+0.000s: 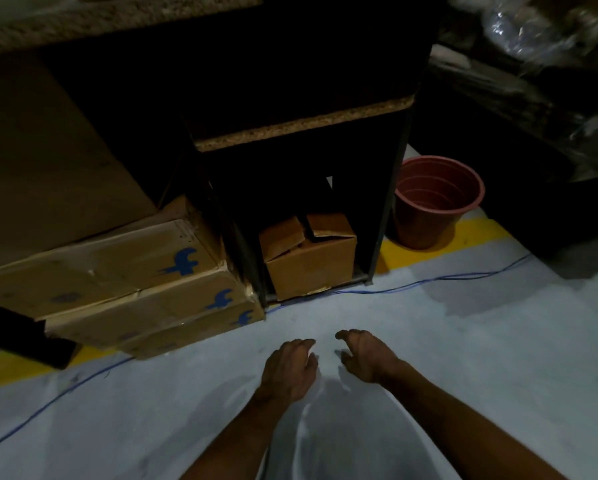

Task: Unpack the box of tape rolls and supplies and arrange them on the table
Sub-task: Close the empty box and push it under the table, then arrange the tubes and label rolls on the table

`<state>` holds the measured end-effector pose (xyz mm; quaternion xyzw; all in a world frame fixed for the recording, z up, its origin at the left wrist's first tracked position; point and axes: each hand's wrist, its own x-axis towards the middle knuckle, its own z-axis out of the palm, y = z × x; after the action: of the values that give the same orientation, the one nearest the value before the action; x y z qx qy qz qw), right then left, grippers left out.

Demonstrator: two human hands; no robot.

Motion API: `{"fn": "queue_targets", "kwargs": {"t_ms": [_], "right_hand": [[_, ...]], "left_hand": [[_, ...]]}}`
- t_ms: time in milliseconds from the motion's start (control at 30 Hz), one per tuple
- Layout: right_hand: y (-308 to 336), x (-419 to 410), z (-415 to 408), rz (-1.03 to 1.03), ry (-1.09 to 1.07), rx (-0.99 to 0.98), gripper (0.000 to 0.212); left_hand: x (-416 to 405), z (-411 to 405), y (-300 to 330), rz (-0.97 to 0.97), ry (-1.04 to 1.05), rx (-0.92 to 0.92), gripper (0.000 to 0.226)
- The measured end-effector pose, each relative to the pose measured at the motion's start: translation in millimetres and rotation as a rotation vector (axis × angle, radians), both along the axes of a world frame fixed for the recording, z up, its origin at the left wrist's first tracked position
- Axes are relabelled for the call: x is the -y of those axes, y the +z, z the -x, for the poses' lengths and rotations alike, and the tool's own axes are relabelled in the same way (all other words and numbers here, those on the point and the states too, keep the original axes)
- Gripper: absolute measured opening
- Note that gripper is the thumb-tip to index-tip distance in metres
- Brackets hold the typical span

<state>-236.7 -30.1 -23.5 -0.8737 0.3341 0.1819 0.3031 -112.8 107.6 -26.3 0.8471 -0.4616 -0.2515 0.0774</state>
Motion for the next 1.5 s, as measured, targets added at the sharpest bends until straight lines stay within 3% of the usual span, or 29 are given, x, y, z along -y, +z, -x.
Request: {"fn": "queue_targets", "kwargs": {"t_ms": [400, 833, 1033, 1500], "right_hand": [[12, -53, 23, 0.023, 0.058, 0.037, 0.054], [101, -77, 21, 0.043, 0.134, 0.072, 0.055], [197, -87, 20, 0.017, 0.205, -0.016, 0.056], [501, -116, 6, 0.021, 0.189, 0.11, 0.041]], "left_hand": [[-58, 37, 23, 0.034, 0.042, 0.033, 0.047], [-94, 35, 108, -0.004, 0.107, 0.035, 0.047], [-109, 40, 207, -0.026, 0.188, -0.012, 0.046], [-126, 36, 504, 0.121, 0.275, -0.022, 0.034]]}}
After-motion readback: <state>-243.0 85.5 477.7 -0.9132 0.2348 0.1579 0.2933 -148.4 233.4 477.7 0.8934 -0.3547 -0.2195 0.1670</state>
